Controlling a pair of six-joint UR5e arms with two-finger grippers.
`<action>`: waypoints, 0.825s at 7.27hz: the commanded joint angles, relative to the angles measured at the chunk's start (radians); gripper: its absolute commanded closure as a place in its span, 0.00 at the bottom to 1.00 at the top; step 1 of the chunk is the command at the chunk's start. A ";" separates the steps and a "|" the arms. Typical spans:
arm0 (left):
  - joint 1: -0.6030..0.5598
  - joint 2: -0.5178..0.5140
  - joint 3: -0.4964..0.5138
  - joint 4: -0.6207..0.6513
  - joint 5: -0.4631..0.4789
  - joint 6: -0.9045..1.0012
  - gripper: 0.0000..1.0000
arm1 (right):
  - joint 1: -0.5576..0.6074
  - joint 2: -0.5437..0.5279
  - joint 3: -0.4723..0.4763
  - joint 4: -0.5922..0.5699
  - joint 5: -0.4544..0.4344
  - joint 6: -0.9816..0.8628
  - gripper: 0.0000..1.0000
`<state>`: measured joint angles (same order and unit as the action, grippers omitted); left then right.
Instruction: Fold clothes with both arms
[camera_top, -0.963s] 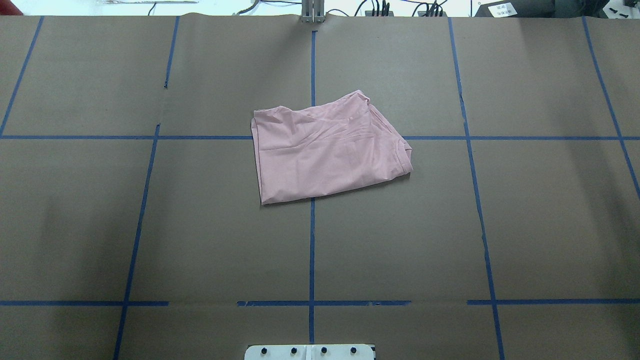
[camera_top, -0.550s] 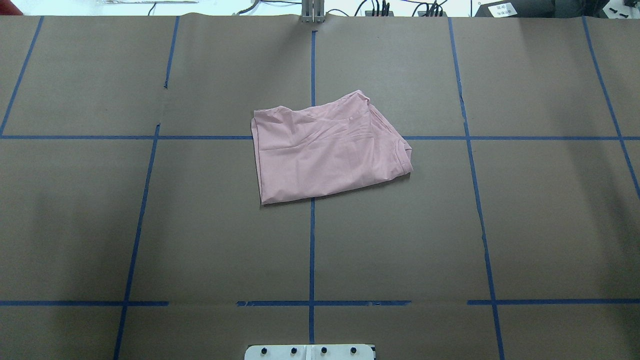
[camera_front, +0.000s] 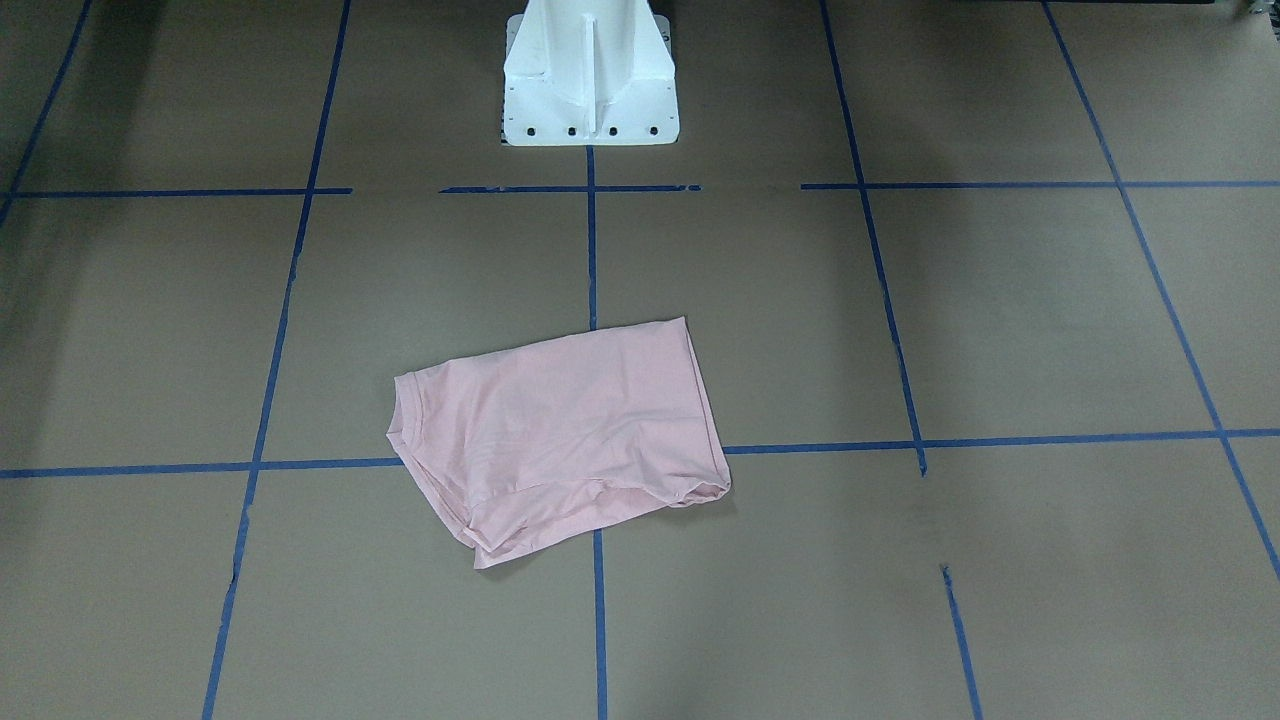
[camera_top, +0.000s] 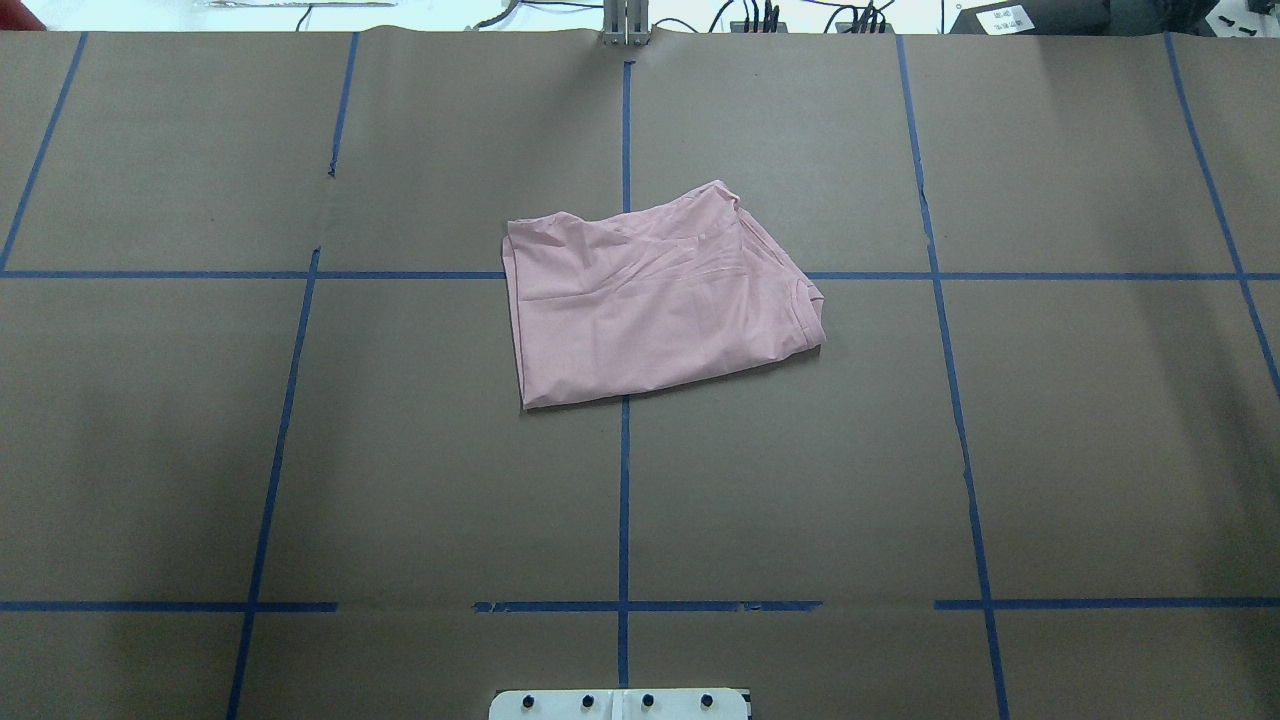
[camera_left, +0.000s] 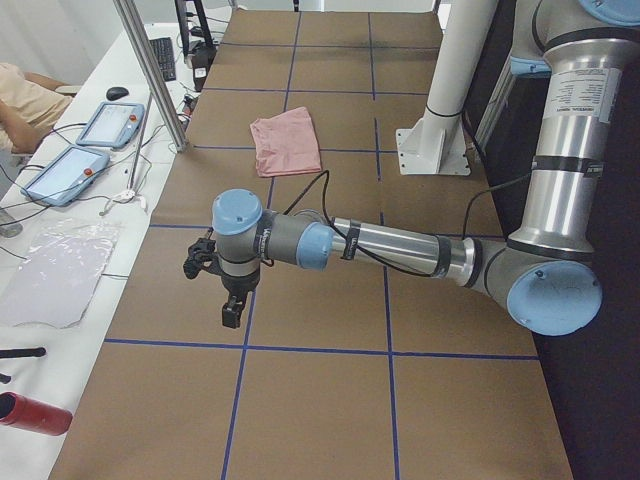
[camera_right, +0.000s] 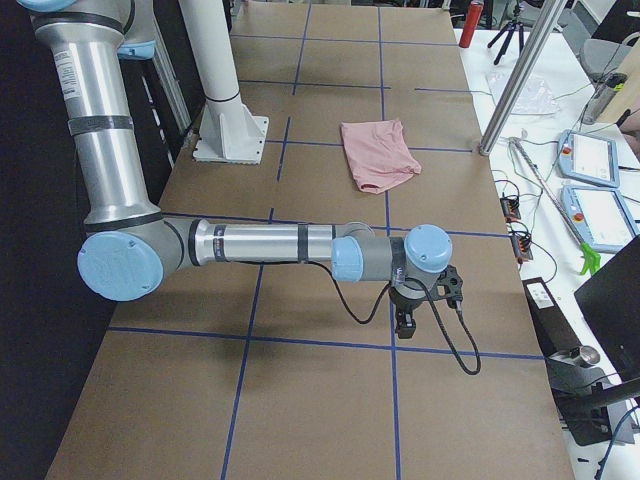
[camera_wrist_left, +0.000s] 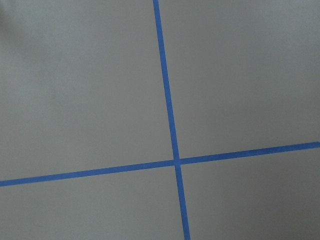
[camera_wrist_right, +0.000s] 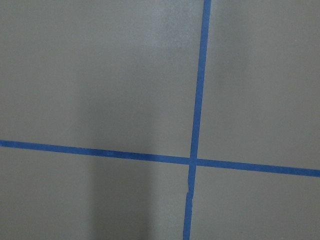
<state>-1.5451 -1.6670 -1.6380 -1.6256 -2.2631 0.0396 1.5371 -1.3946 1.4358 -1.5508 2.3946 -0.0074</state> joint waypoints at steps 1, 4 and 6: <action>0.000 -0.007 0.019 0.013 -0.007 0.039 0.00 | 0.000 0.002 0.005 0.000 0.005 0.004 0.00; -0.016 -0.010 0.040 0.171 -0.007 0.039 0.00 | 0.000 0.003 0.003 0.000 0.046 0.010 0.00; -0.018 -0.008 0.046 0.173 -0.007 0.040 0.00 | 0.000 0.002 0.006 -0.008 0.049 0.012 0.00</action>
<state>-1.5608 -1.6756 -1.5970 -1.4635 -2.2703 0.0785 1.5371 -1.3922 1.4399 -1.5530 2.4377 0.0039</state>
